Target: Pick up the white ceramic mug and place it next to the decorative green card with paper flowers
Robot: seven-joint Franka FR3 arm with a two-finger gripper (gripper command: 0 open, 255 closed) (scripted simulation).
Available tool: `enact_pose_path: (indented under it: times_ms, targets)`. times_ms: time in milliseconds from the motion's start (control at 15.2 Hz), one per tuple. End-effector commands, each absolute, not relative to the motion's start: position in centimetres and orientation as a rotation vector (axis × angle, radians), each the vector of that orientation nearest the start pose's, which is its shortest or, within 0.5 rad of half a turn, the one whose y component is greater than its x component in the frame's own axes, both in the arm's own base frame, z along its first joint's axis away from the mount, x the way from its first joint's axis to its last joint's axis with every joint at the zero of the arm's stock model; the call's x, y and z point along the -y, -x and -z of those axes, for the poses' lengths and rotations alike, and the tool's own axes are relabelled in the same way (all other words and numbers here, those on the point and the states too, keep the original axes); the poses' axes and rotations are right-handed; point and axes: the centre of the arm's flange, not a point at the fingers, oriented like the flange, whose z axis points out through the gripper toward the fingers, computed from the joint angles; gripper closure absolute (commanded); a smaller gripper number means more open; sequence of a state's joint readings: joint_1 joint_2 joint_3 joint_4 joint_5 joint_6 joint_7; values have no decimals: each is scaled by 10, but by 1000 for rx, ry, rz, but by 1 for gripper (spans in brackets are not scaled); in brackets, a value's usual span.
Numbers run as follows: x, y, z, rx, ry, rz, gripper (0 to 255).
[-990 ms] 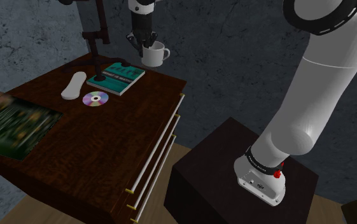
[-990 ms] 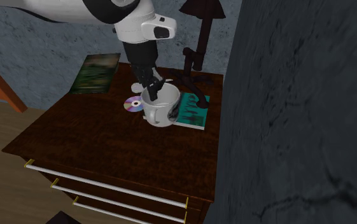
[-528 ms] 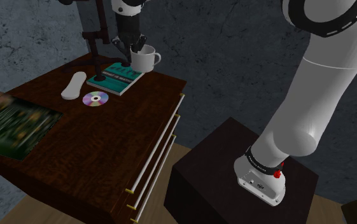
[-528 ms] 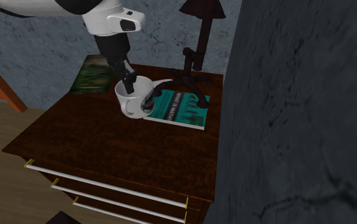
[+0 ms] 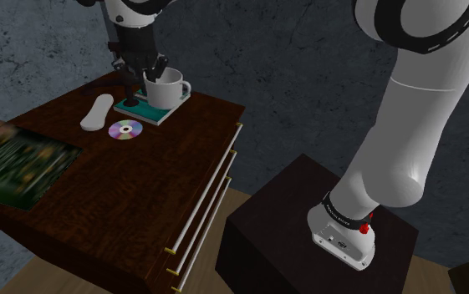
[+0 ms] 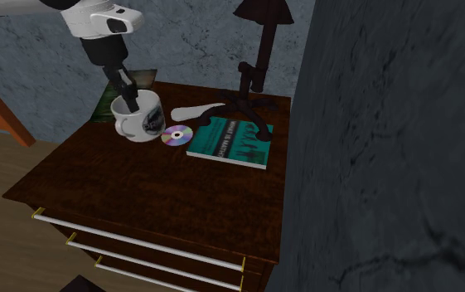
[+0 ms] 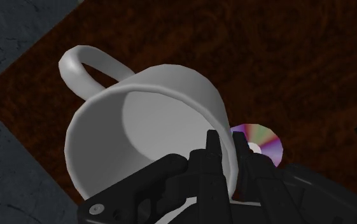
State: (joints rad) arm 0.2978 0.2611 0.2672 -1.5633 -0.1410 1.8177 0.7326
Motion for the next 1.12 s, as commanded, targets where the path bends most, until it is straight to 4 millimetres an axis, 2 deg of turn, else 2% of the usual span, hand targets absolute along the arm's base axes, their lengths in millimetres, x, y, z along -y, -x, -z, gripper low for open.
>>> enact_pose_path:
  times_ms: [0,396,1056]
  targets:
    - [-346,-549,-498,-229,3185,71,255]
    - [-424,-525,-498,-229,3185,71,255]
    - [-424,-525,-445,-229,3185,71,255]
